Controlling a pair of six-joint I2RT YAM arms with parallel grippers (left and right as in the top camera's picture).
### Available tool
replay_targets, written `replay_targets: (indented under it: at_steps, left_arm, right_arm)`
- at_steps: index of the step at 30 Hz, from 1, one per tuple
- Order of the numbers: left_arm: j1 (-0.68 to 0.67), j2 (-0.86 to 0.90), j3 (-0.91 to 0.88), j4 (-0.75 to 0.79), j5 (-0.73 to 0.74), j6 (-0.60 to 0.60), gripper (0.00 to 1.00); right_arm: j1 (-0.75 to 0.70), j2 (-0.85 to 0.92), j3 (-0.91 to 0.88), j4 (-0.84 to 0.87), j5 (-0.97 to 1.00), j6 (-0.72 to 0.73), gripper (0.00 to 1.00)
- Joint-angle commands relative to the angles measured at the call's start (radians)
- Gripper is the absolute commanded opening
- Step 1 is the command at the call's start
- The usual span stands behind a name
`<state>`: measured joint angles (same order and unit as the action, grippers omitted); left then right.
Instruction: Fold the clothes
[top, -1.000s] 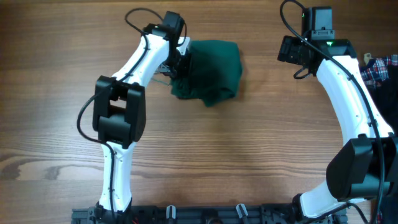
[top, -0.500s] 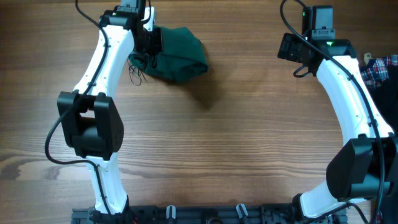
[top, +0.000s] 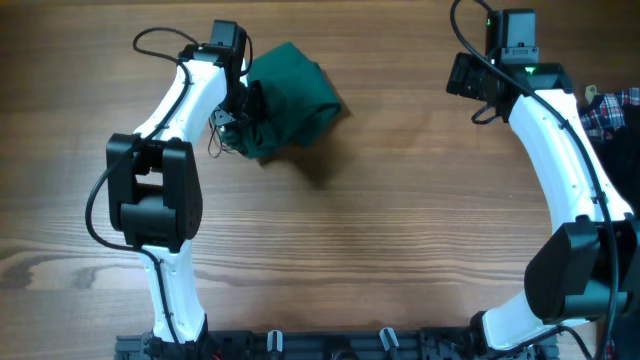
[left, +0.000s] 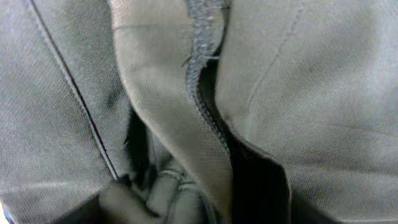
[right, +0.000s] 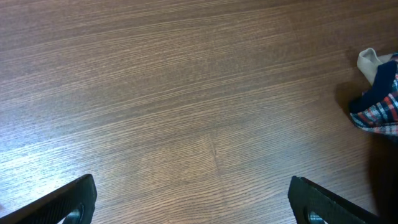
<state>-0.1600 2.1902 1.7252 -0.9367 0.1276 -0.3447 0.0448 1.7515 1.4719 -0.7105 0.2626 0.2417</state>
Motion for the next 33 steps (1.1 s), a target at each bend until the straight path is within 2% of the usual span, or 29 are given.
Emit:
replay_targets:
  at_steps: [1, 5, 6, 8, 14, 22, 28, 33]
  left_arm:
    - [0.023, -0.017, 0.021, 0.005, 0.002, -0.036, 0.78]
    - [0.042, -0.062, 0.022, 0.002, -0.005, -0.103, 0.89]
    - [0.043, -0.082, 0.022, 0.000, -0.063, -0.145, 0.99]
    - [0.042, -0.123, 0.022, 0.000, -0.114, -0.163, 1.00]
    - [0.045, -0.140, -0.020, -0.043, -0.105, -0.290, 1.00]
    - [0.066, -0.139, -0.159, 0.082, 0.116, -0.293, 1.00]
    - [0.085, -0.139, -0.214, 0.082, 0.115, -0.293, 1.00]
    - [0.086, -0.139, -0.231, 0.093, 0.115, -0.345, 1.00]
  right_arm:
    - [-0.003, 0.012, -0.010, 0.003, -0.009, -0.003, 1.00]
    - [-0.003, 0.012, -0.010, 0.003, -0.009, -0.003, 1.00]
    - [-0.003, 0.012, -0.010, 0.003, -0.009, -0.003, 1.00]
    - [-0.003, 0.012, -0.010, 0.003, -0.009, -0.003, 1.00]
    - [-0.003, 0.012, -0.010, 0.003, -0.009, -0.003, 1.00]
    - [-0.003, 0.012, -0.010, 0.003, -0.009, -0.003, 1.00]
    - [-0.003, 0.012, -0.010, 0.003, -0.009, -0.003, 1.00]
    - [-0.003, 0.012, -0.010, 0.003, -0.009, -0.003, 1.00]
